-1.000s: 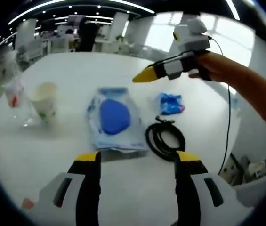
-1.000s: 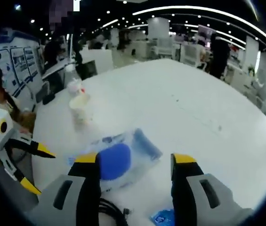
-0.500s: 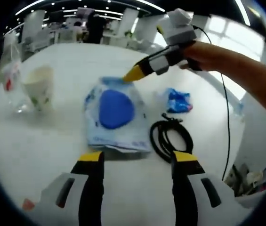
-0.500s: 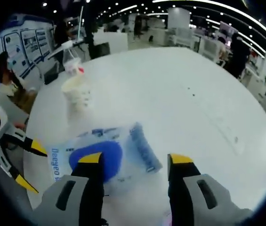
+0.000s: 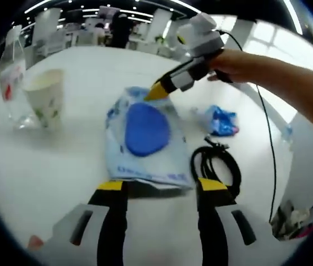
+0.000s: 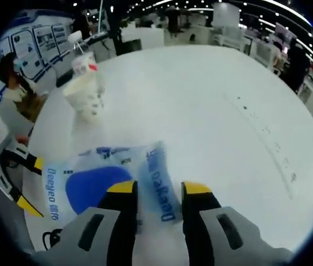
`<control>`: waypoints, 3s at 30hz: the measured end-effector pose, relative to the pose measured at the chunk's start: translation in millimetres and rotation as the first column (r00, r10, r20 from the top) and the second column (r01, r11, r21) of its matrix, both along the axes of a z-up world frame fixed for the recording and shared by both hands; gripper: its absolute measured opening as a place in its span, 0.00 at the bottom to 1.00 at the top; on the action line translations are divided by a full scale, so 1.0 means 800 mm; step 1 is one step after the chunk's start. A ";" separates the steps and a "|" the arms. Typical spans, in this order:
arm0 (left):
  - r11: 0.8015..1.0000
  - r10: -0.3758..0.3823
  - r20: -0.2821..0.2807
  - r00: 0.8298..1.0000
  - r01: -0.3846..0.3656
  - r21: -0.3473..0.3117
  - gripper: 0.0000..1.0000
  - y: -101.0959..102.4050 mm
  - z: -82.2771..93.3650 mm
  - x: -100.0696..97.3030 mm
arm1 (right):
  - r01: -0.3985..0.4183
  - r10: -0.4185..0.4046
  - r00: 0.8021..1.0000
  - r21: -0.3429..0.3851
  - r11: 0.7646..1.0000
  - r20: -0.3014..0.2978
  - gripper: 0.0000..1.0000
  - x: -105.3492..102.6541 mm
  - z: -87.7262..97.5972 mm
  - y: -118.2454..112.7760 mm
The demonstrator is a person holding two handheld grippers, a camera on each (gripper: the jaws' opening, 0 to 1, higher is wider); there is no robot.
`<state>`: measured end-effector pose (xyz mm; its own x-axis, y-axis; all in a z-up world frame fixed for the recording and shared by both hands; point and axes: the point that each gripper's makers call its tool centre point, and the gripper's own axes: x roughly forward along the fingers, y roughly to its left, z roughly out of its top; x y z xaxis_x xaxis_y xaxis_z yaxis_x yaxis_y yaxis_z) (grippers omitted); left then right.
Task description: Arrange the tabletop items into an orderly group along one side of the table until the central work area is clear of visible clutter.
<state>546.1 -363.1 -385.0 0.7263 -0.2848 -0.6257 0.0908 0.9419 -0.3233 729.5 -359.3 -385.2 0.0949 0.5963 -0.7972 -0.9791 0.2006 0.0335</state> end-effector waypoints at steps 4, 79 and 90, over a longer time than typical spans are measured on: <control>1.000 0.016 0.001 1.000 -0.016 -0.004 0.45 0.005 -0.001 0.005 | -0.001 0.001 1.000 -0.003 1.000 0.005 0.25 0.001 -0.001 -0.003; 0.960 -0.155 -0.096 0.983 0.173 0.219 0.00 0.092 0.038 0.136 | 0.319 -0.326 0.939 -0.072 0.945 -0.113 0.02 -0.066 0.022 -0.121; 0.950 -0.153 -0.137 0.979 0.184 0.251 0.00 0.096 0.012 0.133 | 0.299 -0.313 0.940 -0.116 0.947 -0.136 0.02 -0.073 -0.003 -0.119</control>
<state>652.9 -286.1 -375.7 0.6007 -0.2123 -0.7707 0.2324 0.9688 -0.0858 671.3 -454.8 -387.5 0.1356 0.4809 -0.8662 -0.8546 0.4991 0.1434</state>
